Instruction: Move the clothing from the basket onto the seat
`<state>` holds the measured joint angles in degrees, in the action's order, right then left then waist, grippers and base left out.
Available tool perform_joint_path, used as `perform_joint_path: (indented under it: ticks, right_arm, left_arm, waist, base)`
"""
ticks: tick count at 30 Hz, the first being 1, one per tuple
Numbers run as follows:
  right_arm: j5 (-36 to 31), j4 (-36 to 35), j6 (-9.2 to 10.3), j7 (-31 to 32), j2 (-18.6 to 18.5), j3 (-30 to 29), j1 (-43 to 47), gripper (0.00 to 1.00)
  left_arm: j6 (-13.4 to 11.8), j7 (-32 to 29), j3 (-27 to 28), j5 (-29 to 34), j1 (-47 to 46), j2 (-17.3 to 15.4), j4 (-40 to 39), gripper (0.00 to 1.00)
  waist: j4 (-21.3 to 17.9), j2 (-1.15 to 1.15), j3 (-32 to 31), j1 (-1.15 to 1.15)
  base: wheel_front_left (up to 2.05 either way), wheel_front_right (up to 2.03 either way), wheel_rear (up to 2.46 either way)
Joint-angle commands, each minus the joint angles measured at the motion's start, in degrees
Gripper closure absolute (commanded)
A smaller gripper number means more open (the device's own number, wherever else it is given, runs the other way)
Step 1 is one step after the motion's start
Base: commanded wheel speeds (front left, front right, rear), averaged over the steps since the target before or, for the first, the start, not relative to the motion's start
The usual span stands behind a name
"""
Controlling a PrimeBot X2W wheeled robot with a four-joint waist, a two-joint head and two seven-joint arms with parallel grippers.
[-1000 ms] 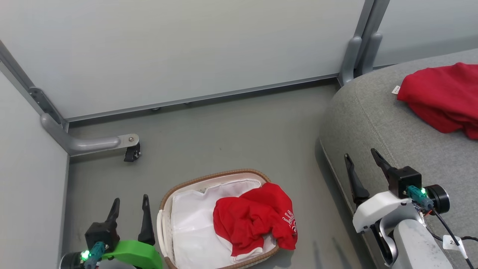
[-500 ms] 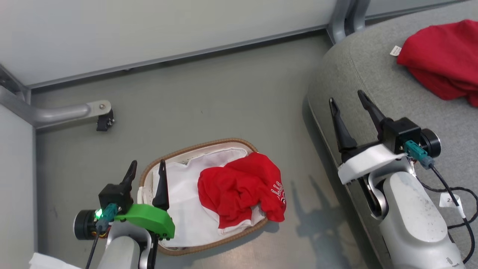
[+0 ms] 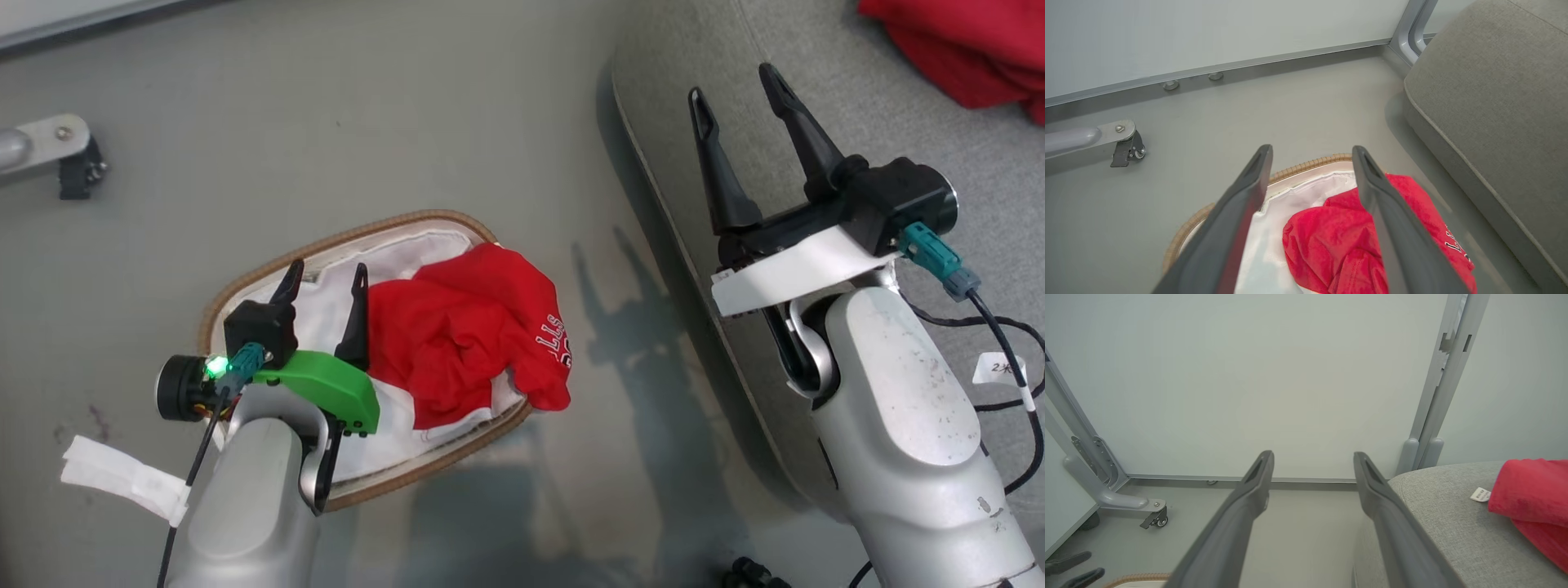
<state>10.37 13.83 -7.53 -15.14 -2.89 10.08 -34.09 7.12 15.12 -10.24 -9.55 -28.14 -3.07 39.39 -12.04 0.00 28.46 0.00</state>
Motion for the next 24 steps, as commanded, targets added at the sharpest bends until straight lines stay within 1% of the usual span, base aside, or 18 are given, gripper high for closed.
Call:
perform_joint_path:
  ticks: [1, 6, 13, 18, 24]
  right_arm:
    - [0.4, -0.7, 0.08, 0.0, -0.1, 0.3, -1.1, 0.00]
    - [1.0, -2.7, 0.08, 0.0, -0.1, 1.2, -2.5, 0.00]
    - [2.5, -4.9, 0.08, 0.0, -0.1, 1.4, -4.2, 0.00]
    - [2.8, -6.2, 0.08, 0.0, -0.1, 1.2, -4.8, 0.00]
    - [2.9, -6.9, 0.08, 0.0, -0.1, 1.4, -5.1, 0.00]
  left_arm:
    - [0.3, 0.1, -0.2, 0.2, -2.0, -0.8, 0.7, 0.00]
    - [0.4, 0.0, -1.6, -0.5, -5.5, -1.4, 4.4, 0.00]
    - [0.4, 0.0, -4.6, -3.2, -9.8, -3.0, 9.4, 0.00]
    - [0.4, 0.0, -8.5, -5.4, -12.5, -3.9, 11.6, 0.00]
    - [0.4, 0.0, -14.2, -8.9, -14.9, -4.1, 13.4, 0.00]
  waist:
    - [-4.9, 0.00, 6.9, 0.00]
    - [-6.1, 0.00, 10.6, 0.00]
    - [-7.6, 0.00, 15.6, 0.00]
    - [-8.3, 0.00, 18.4, 0.00]
    - [-8.8, 0.00, 20.5, 0.00]
  base:
    - [0.00, 0.00, 0.00]
    - [0.00, 0.00, 0.00]
    - [0.00, 0.00, 0.00]
    - [0.00, 0.00, 0.00]
    - [0.00, 0.00, 0.00]
